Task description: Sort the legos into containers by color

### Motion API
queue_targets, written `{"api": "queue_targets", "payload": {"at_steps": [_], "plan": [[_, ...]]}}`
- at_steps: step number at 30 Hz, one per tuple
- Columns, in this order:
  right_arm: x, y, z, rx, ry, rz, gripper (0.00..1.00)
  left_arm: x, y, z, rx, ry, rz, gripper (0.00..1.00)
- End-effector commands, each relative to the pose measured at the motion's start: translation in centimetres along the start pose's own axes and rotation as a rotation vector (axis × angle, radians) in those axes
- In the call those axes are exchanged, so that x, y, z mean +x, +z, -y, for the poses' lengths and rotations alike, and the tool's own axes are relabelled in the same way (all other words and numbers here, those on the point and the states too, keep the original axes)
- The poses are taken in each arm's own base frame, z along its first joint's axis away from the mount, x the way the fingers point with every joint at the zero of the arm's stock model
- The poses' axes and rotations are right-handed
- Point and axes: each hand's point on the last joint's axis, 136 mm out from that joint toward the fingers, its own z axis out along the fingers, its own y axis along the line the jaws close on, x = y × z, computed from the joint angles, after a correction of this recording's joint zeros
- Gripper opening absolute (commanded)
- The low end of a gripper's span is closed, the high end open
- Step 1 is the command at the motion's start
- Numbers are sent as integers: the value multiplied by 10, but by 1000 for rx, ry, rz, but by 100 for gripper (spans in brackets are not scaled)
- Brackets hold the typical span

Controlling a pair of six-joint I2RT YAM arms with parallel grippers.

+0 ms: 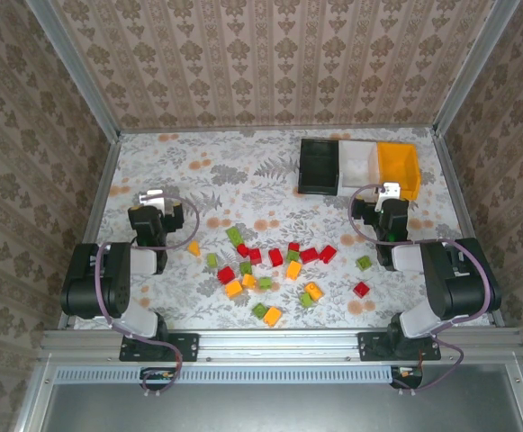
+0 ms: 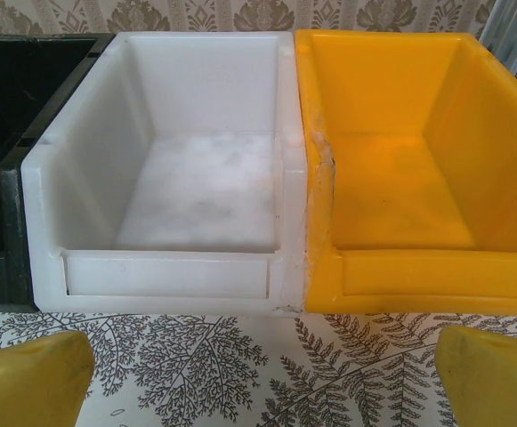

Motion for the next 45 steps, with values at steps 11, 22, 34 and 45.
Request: {"api": "queue_targets", "payload": {"at_steps": [11, 22, 34, 45], "plan": [[-4, -1, -1, -7, -2, 24, 100, -10, 2, 0, 8, -16, 29, 100], [-4, -1, 0, -9, 2, 24, 100, -10, 2, 1, 9, -16, 29, 100], [-80, -28, 3, 111, 43, -3, 100, -124, -47, -22, -114, -121, 182, 100], [-97, -20, 23, 181, 575, -39, 100, -113, -88, -89, -255, -895, 151, 100]]}}
